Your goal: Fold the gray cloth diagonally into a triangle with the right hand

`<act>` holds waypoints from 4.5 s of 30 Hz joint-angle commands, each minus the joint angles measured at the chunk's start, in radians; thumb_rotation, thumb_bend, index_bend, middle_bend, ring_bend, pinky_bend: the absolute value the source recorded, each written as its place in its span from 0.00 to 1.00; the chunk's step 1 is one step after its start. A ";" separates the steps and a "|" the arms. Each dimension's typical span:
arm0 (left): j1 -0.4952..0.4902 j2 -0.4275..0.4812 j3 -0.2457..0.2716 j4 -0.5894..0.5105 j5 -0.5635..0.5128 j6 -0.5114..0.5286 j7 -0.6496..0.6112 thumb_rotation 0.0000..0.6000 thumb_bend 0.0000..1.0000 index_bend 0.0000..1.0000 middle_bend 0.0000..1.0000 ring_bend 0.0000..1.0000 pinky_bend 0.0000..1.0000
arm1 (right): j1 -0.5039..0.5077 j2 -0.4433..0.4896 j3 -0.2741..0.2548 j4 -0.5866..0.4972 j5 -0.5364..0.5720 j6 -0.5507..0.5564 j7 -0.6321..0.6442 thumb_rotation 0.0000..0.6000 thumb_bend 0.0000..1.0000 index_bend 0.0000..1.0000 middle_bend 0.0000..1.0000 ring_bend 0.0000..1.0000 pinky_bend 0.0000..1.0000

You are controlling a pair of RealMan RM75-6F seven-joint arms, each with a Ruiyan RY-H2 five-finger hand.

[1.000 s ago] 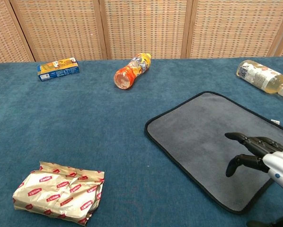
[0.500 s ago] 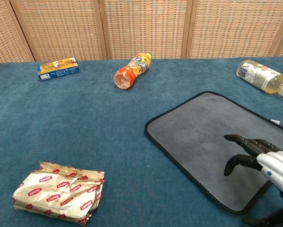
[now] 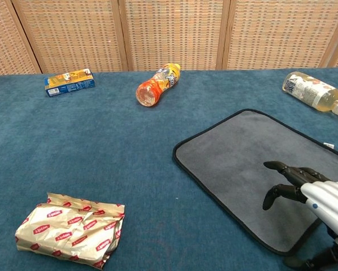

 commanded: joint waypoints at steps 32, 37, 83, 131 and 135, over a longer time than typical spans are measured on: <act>0.001 0.004 0.001 -0.001 0.001 0.003 -0.008 1.00 0.09 0.00 0.00 0.00 0.00 | 0.027 -0.040 0.013 0.033 0.043 -0.016 -0.006 1.00 0.07 0.36 0.00 0.00 0.00; 0.001 0.004 0.001 -0.001 0.003 0.003 -0.008 1.00 0.09 0.00 0.00 0.00 0.00 | 0.028 -0.044 0.013 0.042 0.046 -0.013 0.002 1.00 0.21 0.36 0.00 0.00 0.00; 0.002 0.008 0.005 -0.004 0.015 0.009 -0.025 1.00 0.10 0.00 0.00 0.00 0.00 | 0.042 -0.045 0.021 0.068 0.053 0.016 0.022 1.00 0.41 0.63 0.16 0.00 0.00; -0.003 0.005 -0.004 0.009 -0.005 -0.003 -0.033 1.00 0.10 0.00 0.00 0.00 0.00 | 0.209 0.039 0.209 0.013 0.136 -0.086 -0.066 1.00 0.49 0.63 0.15 0.00 0.00; -0.006 0.003 -0.007 0.013 -0.015 -0.010 -0.031 1.00 0.10 0.00 0.00 0.00 0.00 | 0.246 0.035 0.238 0.035 0.157 -0.119 -0.077 1.00 0.49 0.63 0.15 0.00 0.00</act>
